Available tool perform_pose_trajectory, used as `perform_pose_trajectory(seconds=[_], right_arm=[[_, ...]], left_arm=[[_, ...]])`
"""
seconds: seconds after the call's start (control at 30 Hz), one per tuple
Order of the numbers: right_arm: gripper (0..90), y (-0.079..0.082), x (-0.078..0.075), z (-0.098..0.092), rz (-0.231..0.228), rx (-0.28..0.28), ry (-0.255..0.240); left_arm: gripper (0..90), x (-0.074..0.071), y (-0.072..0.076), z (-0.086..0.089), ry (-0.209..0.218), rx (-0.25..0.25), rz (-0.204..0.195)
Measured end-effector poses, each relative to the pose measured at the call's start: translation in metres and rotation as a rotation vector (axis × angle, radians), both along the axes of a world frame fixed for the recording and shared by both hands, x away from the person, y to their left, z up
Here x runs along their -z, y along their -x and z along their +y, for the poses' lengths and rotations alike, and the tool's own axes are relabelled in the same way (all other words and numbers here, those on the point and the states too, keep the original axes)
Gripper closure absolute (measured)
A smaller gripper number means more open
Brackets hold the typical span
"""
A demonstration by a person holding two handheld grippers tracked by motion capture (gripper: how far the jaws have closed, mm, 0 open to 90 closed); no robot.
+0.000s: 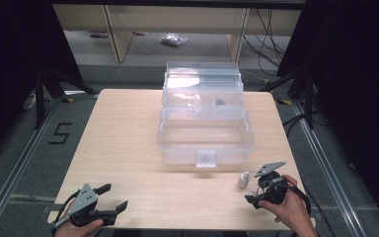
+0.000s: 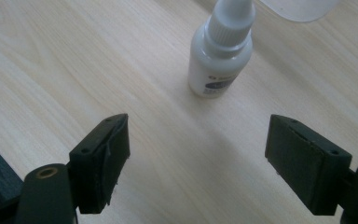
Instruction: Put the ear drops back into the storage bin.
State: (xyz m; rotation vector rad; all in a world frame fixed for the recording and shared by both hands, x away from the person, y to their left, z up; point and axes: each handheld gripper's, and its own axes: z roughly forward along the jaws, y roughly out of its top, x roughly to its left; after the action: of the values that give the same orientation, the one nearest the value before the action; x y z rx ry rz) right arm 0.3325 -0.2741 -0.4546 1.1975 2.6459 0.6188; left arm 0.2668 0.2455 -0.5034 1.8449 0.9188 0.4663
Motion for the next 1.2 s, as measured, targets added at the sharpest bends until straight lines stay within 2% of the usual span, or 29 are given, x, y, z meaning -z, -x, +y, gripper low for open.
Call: perform_pose_trajectory(seconds=[0.17,0.23,0.3,0.33,0.4,0.47,0.5,0.53,0.6,0.63,0.67,0.73,0.8,0.87,0.93,1.0,1.07,1.2], right_arm=[[24.0,-0.009,-0.001,0.002,0.005,-0.028,0.019],[24.0,-0.01,0.0,0.005,0.016,0.006,0.032],[24.1,-0.014,-0.002,0.004,0.013,-0.03,0.038],[24.1,-0.014,-0.002,0.006,0.021,-0.006,0.042],[24.3,-0.018,-0.004,0.007,0.016,-0.035,0.048],[24.3,-0.019,-0.004,0.008,0.019,-0.032,0.055],[24.4,-0.018,-0.005,0.01,0.049,-0.007,0.052],[24.4,-0.021,-0.006,0.009,0.032,-0.033,0.063],[24.3,-0.025,-0.007,0.011,0.04,-0.043,0.07],[24.3,-0.025,-0.007,0.013,0.054,-0.018,0.066],[24.3,-0.029,-0.008,0.011,0.034,-0.057,0.075],[24.6,-0.029,-0.008,0.015,0.068,-0.025,0.068],[24.9,-0.035,-0.008,0.014,0.047,-0.061,0.086],[25.5,-0.036,-0.008,0.018,0.082,-0.044,0.091],[25.9,-0.042,-0.007,0.018,0.056,-0.086,0.104],[27.1,-0.043,-0.006,0.021,0.07,-0.059,0.103],[28.6,-0.047,-0.006,0.022,0.064,-0.09,0.114],[31.6,-0.052,-0.004,0.026,0.081,-0.097,0.138]], left_arm=[[15.0,0.0,0.0,0.0,0.0,0.0,0.001],[15.0,0.0,0.0,0.0,0.007,-0.006,0.001],[15.0,0.0,0.0,0.0,0.0,-0.002,0.002],[15.0,0.0,0.0,0.0,0.002,-0.003,0.0],[15.0,0.0,0.0,0.0,0.002,-0.003,0.0],[15.0,0.0,0.0,0.0,0.002,-0.003,0.0],[15.0,0.001,0.0,0.0,0.006,-0.008,-0.002],[15.0,0.0,0.0,0.0,0.002,-0.009,0.001],[15.0,0.0,0.0,0.0,0.005,-0.011,0.001],[15.1,0.0,0.0,0.0,0.004,-0.009,0.001],[15.0,0.0,0.0,0.0,0.004,-0.008,0.002],[15.0,0.0,0.0,0.0,0.005,-0.01,0.001],[15.0,0.0,0.0,0.0,0.006,-0.009,0.001],[15.0,0.0,0.0,0.0,0.002,-0.01,0.002],[15.0,0.001,0.0,0.0,0.012,-0.004,0.002],[15.0,0.0,0.0,0.0,0.007,-0.005,0.002],[15.0,0.0,0.0,0.0,0.008,0.0,0.004],[15.0,0.0,0.0,0.0,0.009,-0.002,0.003]])
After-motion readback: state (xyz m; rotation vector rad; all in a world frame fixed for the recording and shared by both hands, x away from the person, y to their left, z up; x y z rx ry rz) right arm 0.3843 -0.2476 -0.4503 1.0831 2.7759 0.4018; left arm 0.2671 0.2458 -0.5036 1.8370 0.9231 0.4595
